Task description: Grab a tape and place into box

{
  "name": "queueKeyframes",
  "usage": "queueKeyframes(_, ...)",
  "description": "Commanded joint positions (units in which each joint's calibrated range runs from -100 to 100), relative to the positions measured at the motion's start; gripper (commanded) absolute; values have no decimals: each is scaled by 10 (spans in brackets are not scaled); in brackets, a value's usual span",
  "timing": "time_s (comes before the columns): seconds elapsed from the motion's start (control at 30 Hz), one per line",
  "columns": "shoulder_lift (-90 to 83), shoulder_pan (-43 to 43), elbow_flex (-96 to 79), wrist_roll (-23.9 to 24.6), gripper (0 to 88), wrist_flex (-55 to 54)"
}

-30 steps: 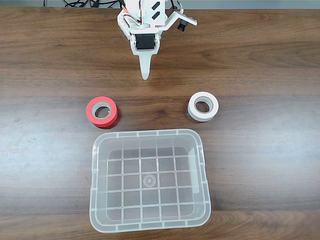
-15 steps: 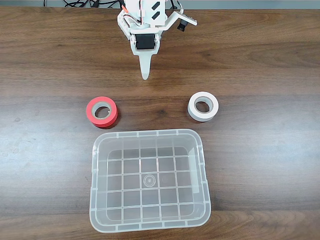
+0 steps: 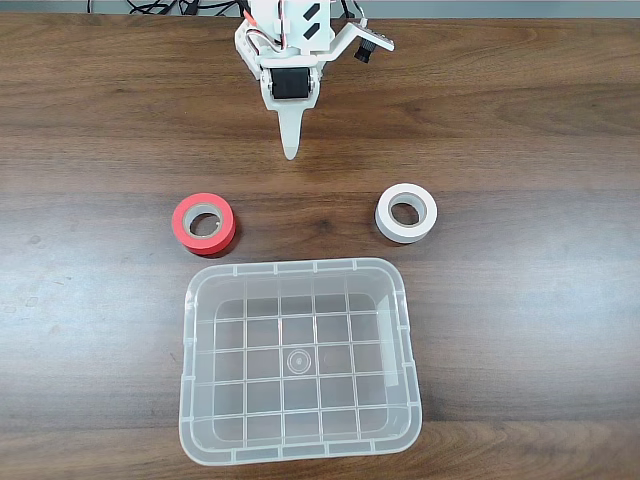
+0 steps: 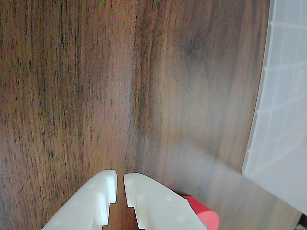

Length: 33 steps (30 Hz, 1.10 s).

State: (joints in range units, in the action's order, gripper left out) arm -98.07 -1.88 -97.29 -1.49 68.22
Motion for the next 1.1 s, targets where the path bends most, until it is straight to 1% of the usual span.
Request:
queueKeyframes(0.0, -7, 2, 6, 2, 10, -11)
queueKeyframes(0.53, -8, -4, 4, 6, 10, -17)
queueKeyframes(0.7, -6, 4, -21, 3, 10, -103)
queueKeyframes(0.77, -6, 14, -20, 2, 10, -118)
queueKeyframes(1.07, -2, 14, 50, 1, 10, -109)
